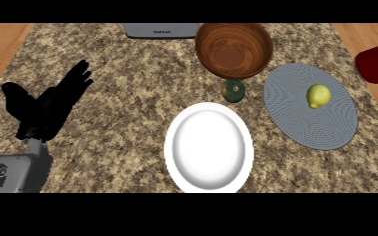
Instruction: Pick the can from the plate and place it in the bowl
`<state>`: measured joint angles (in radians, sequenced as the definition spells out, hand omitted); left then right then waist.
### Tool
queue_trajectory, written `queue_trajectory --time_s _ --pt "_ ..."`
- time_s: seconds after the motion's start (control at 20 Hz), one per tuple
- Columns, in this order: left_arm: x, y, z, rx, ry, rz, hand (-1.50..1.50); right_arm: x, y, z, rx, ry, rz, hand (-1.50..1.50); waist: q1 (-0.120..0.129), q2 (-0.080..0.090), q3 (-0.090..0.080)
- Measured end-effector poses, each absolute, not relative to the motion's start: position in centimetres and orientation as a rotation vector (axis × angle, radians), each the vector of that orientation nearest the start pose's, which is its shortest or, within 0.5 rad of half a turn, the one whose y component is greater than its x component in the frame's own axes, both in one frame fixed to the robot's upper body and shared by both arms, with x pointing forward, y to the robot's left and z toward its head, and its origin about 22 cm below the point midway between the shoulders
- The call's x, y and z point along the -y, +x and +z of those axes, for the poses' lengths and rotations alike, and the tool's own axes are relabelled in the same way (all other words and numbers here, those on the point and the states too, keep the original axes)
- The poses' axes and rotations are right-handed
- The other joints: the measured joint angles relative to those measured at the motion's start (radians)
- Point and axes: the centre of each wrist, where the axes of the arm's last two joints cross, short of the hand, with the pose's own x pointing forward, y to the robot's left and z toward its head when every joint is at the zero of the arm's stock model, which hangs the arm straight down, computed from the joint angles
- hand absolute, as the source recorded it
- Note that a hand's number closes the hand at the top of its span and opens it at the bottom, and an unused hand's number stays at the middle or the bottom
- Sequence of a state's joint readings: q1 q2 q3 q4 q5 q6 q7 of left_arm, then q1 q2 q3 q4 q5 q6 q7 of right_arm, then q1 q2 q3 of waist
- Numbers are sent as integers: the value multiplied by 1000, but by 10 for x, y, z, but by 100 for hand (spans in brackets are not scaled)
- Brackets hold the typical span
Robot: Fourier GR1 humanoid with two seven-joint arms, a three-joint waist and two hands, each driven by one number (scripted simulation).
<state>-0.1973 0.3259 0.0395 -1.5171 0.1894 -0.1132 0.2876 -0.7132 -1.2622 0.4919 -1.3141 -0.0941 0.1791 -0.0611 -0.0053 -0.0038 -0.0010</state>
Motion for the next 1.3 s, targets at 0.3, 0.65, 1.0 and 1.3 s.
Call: queue_trajectory --time_s 0.3,0.65,1.0,1.3 --pt "-295 295 64 1419 29 -209 0 329 334 285 1528 -697 1164 150 9 2 0" --pt "-291 297 63 1431 26 -220 0 279 356 297 1580 -694 1098 150 21 6 0" --pt "-285 299 63 1427 19 -224 0 232 393 282 1602 -700 1058 150 28 9 0" --pt "-284 305 67 1431 13 -232 0 207 432 259 1561 -739 1013 150 40 14 0"
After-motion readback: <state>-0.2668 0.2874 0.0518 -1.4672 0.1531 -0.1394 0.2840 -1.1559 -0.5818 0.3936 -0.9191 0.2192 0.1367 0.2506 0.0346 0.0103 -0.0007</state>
